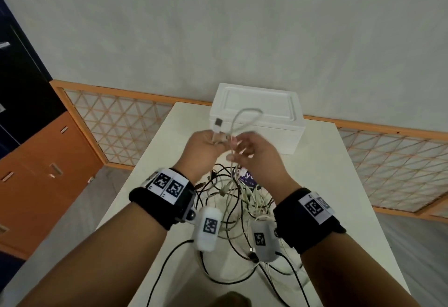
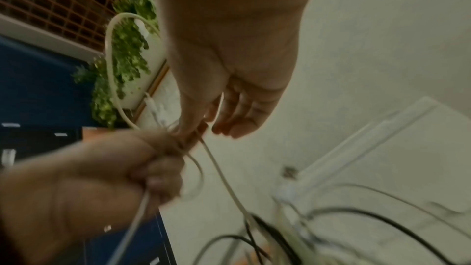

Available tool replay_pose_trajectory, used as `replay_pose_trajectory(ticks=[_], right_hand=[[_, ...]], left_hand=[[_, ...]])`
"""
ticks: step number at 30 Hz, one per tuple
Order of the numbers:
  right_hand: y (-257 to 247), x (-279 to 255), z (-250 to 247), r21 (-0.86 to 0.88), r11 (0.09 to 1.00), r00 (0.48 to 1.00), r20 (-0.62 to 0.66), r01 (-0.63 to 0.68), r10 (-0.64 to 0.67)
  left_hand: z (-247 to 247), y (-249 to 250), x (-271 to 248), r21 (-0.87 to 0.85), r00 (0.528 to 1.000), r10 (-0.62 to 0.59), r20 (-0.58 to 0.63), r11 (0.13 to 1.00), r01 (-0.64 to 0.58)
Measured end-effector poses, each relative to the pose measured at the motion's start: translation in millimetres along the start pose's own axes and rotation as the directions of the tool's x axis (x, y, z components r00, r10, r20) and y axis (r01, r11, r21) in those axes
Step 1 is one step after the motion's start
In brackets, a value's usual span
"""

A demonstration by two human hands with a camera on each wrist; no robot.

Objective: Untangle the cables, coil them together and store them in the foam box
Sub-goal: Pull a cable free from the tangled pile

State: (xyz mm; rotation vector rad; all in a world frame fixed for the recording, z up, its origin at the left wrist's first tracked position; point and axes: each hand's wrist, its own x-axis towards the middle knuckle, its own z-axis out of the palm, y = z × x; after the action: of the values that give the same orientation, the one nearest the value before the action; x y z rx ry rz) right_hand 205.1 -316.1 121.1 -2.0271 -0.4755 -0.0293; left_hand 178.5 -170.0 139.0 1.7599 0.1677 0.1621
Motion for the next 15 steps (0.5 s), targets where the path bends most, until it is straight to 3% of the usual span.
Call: replay_pose_trajectory(ticks=[2,4,7,12,14,15], right_hand=[[21,-5,8,-0.331,0.943,0.965,0.240,-0.023,0.107],[38,-9,12,-0.469,0.882,0.948,0.263,-0.038,0.181],[41,-5,10,-0.426,0.903,0.961,0.219,-0.063,0.170],[28,6,10,-0.459,0.882,0.956,0.292,0.107,0.036],[26,9,4,-0.374,0.927,0.976,0.214,0.043,0.041],[24,9,0,-0.284,0.959,0.986,0.158,-0.006,0.053]], left_hand=[[-7,15,4,-0.128,0.998,0.039,-0.043,0.991,-0.045],[-11,27,7,-0.207,0.995,0.068,-0.074,0.975,-0.082],[-11,31,8,-0.233,0.994,0.083,-0.065,0.968,-0.096],[-5,22,6,-0.423,1.000,0.006,-0.007,0.906,-0.008],[-7,15,11,-0.452,1.000,-0.017,-0.003,0.892,0.014],[-7,6,14,-0.387,0.999,-0.034,0.006,0.922,0.033]])
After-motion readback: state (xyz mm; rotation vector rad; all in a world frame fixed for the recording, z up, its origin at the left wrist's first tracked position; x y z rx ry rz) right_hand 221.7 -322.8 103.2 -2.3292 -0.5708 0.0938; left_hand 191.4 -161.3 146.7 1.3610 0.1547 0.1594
